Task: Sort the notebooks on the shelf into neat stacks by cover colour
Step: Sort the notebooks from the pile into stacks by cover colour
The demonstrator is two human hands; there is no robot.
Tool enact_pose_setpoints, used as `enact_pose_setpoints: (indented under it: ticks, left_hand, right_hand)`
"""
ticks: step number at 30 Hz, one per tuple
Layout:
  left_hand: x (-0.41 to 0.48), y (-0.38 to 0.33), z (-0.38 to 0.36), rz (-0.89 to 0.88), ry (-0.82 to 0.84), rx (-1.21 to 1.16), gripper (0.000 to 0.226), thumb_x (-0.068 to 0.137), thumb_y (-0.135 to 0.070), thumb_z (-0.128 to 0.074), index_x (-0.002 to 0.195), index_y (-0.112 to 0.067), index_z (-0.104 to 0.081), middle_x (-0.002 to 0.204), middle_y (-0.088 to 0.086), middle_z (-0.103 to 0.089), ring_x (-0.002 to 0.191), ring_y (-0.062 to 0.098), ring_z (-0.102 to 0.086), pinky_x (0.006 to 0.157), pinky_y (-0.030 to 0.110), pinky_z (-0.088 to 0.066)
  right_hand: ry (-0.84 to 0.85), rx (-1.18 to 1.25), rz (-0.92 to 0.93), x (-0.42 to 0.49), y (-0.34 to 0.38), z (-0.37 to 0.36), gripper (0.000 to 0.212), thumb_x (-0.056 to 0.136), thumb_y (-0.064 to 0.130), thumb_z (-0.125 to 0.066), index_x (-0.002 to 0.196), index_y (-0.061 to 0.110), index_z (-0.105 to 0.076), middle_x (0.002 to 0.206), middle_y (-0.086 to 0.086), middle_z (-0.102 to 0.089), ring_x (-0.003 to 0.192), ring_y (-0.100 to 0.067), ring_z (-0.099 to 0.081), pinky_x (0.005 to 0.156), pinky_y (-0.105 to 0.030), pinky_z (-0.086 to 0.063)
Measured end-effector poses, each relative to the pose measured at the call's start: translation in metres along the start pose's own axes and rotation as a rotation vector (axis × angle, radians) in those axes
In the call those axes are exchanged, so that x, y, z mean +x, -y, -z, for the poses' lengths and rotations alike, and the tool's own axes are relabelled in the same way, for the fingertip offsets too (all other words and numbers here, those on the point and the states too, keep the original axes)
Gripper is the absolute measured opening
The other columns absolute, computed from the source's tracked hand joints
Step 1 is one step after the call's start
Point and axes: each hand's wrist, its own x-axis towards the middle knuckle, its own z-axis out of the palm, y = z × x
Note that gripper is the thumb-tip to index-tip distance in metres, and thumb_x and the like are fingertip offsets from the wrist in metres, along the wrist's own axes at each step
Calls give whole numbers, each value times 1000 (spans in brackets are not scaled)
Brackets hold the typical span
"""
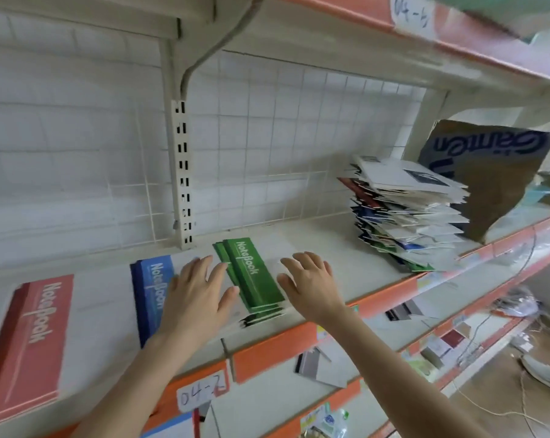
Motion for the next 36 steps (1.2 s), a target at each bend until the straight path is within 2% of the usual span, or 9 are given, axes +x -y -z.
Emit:
enact_pose_setpoints:
  ticks: [4, 9, 13, 16, 21, 25, 28, 33, 36]
  left_hand:
    - [47, -59, -16, -6, -12, 1, 51, 81, -43, -36, 98, -9, -70, 101, 15, -68, 89, 35, -67, 63, 47, -55]
    - [96, -119, -30, -6, -8, -2, 48, 80, -40, -42, 99, -8, -71, 102, 17, -69, 90, 37, -67, 65, 50, -55]
    - [123, -150, -35, -10, -9, 23, 50, 79, -40, -39, 96, -7, -72, 98, 17, -69, 86, 37, -67, 60, 48, -54]
    - [137, -163, -34, -3, -11, 35, 53, 79, -40, -35, 95, -6, -71, 97, 18, -68, 87, 37, -67, 60, 47, -54]
    - [154, -173, -32, -27, -115, 76, 51, 78, -40, -36, 92, -6, -72, 91, 16, -69, 87, 36, -67, 60, 47, -54]
    - [160, -178, -28, -68, -168, 78, 48, 77, -40, -37, 84, -8, -71, 85, 12, -69, 84, 35, -68, 56, 44, -53]
    - [161, -180, -25, -113, -201, 65, 47, 77, -41, -37, 81, -9, -70, 81, 9, -68, 76, 32, -68, 52, 40, -52]
    - [161, -185, -20, -53, -99, -164, 78, 78, -57, -16, 120, -9, -60, 122, 10, -61, 115, 32, -54, 89, 40, -44]
    - [162, -190, -14, 48, -94, -484, 52, 97, -45, -31, 130, -11, -53, 134, 6, -53, 125, 22, -45, 95, 25, -32]
  right_hand:
    - [-160, -149, -59, 24, -87, 24, 47, 79, 41, -38, 91, 10, -70, 88, -14, -67, 85, -39, -65, 65, -47, -53]
    - [-356, -251, -157, 61, -173, 61, 43, 70, 31, -58, 102, 4, -65, 100, -18, -64, 98, -42, -60, 78, -55, -48]
    - [-504, -297, -102, 83, -199, 80, 42, 56, 18, -82, 93, 8, -66, 84, -12, -62, 78, -34, -60, 69, -42, -48]
    - [-589, -334, -74, 101, -207, 86, 43, 50, 21, -84, 89, 11, -67, 82, -9, -60, 72, -30, -56, 68, -39, -46]
    - [-211, -365, -123, 122, -214, 95, 52, 86, 39, -57, 131, 17, -43, 140, -12, -35, 129, -33, -31, 102, -48, -26]
    - [-334, -419, -148, 123, -215, 76, 38, 68, 42, -75, 97, 18, -66, 91, -9, -65, 87, -30, -61, 77, -42, -46]
    - [-543, -345, -67, 124, -221, 74, 16, 65, 35, -69, 68, 19, -68, 56, 3, -59, 53, -21, -58, 57, -28, -43]
    - [-731, -140, 151, 103, -222, 83, 6, 69, 22, -64, 69, 18, -68, 56, 6, -63, 50, -17, -61, 47, -23, -43]
    - [-778, -76, 240, 85, -225, 85, 10, 75, 18, -59, 76, 17, -69, 67, 6, -69, 58, -17, -66, 49, -25, -48]
